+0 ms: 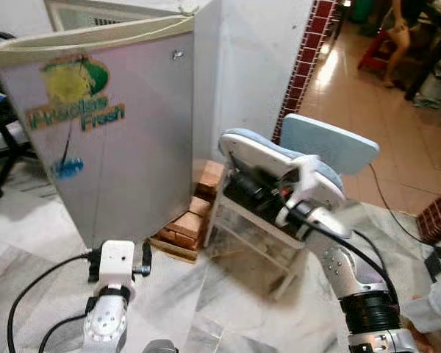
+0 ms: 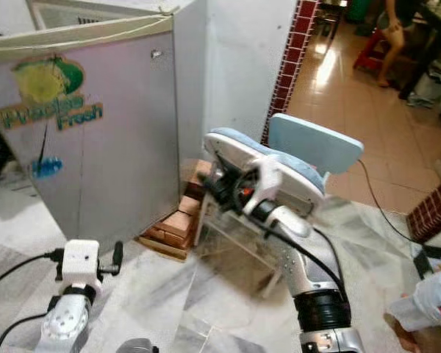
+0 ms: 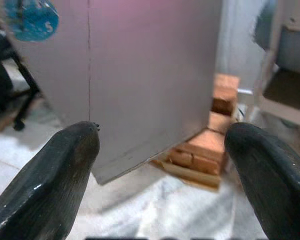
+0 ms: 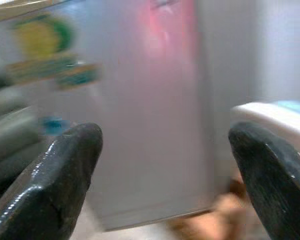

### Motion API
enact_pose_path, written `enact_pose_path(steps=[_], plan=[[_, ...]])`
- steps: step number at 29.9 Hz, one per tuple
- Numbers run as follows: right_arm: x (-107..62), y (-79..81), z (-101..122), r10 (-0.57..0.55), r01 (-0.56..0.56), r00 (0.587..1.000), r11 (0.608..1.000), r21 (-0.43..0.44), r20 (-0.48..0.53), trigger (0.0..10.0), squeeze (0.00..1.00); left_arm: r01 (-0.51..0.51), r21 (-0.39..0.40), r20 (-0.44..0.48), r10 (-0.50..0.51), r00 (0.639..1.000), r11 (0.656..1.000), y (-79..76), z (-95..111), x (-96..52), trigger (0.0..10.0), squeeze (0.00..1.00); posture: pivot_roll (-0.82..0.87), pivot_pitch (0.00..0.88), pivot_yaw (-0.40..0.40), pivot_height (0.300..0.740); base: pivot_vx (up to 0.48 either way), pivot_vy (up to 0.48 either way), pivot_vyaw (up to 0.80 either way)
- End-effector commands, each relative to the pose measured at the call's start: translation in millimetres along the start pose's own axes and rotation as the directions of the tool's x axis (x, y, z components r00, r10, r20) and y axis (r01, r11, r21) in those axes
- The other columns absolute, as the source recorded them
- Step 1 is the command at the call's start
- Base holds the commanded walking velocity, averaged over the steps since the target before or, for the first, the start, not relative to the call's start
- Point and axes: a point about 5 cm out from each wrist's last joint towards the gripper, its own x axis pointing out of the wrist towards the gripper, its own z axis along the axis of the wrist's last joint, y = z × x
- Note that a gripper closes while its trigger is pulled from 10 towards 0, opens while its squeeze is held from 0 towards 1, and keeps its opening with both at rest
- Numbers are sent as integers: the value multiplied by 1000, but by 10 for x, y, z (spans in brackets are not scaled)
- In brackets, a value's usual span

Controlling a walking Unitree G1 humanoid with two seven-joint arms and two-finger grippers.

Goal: Restocking fridge

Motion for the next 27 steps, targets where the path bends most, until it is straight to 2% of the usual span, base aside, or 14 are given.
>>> enact_pose_path(steps=[1,7,11,16,22,27], plan=[[-22,-139,-47,-169,170,985,984,-45,21,10000,0,22,25,76,-24,997,999,-7,192,59,10000,0,132,0,-85,740,0,480,0],[-37,-182,-130,-256,258,966,964,-61,42,10000,0,32,33,157,-37,987,999,-26,394,140,10000,0,120,0,-75,740,0,480,0],[-56,-233,-219,-323,326,945,940,-98,45,10000,0,45,30,209,-50,977,999,-56,533,199,10000,0,104,0,-65,740,0,480,-678],[-109,-282,-262,-362,364,931,924,-115,44,10000,0,38,12,250,-40,967,999,-65,658,196,10000,0,103,0,-60,740,0,480,-800],[-121,-290,-284,-389,392,920,911,-128,52,10000,0,54,16,265,-57,963,998,-69,697,186,10000,0,104,0,-54,740,0,480,-800],[-125,-286,-327,-395,398,917,907,-137,55,10000,0,76,19,242,-78,967,997,-92,644,155,10000,0,105,0,-54,740,0,480,-800]])
